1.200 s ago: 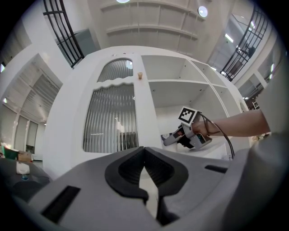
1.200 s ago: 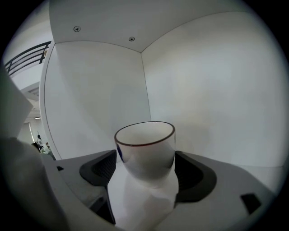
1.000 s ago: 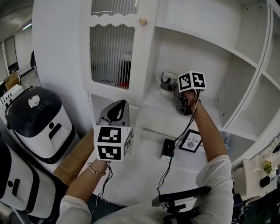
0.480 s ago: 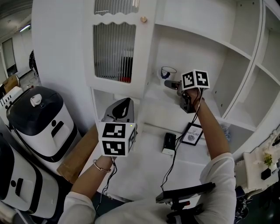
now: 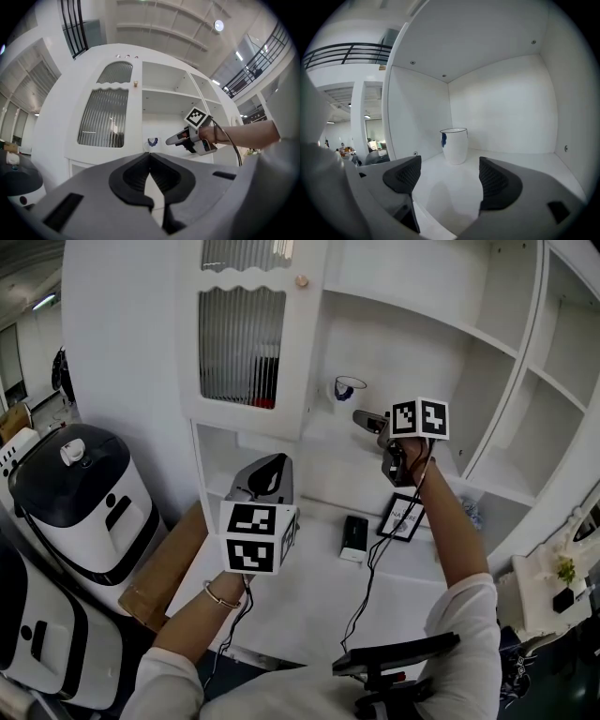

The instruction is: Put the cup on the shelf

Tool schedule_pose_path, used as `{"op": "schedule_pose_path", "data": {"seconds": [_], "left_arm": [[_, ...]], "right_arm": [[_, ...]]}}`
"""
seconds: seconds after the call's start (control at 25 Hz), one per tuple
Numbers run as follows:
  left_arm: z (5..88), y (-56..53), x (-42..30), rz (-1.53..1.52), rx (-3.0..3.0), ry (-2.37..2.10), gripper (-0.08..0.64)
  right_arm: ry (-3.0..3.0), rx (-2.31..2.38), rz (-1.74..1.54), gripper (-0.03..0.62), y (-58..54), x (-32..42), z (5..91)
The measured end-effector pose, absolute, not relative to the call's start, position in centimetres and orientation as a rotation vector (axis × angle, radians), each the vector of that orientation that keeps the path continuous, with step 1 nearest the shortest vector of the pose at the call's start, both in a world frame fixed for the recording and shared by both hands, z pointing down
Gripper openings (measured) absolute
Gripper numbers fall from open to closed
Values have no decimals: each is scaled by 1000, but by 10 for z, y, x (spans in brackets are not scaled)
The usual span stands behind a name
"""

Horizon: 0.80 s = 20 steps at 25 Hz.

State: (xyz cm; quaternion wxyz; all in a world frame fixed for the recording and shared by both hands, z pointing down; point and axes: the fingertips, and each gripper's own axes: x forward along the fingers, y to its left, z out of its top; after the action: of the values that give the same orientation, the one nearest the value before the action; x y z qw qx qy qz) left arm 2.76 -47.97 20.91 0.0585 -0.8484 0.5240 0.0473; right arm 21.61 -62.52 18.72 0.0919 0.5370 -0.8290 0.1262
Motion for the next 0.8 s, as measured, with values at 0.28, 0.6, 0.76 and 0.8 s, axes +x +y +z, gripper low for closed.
{"op": "schedule_pose_path", "data": {"seconds": [0.28,0.6,0.76,0.8], "left_arm": [[218,-459,29,142,-2594,1554,8],[241,-435,22,140,-2655,1554,8],[252,-422,14,135,-2676,1551,8],[254,-419,13,135,-2679,1543,8]], "right_arm": [[-2513,1648,374,393,-594,213,183],[-2581,1715,225,393,-553,194,184],[-2583,1755,161,391,-532,183,197],[-2583,1763,139,391,-526,180,201]]}}
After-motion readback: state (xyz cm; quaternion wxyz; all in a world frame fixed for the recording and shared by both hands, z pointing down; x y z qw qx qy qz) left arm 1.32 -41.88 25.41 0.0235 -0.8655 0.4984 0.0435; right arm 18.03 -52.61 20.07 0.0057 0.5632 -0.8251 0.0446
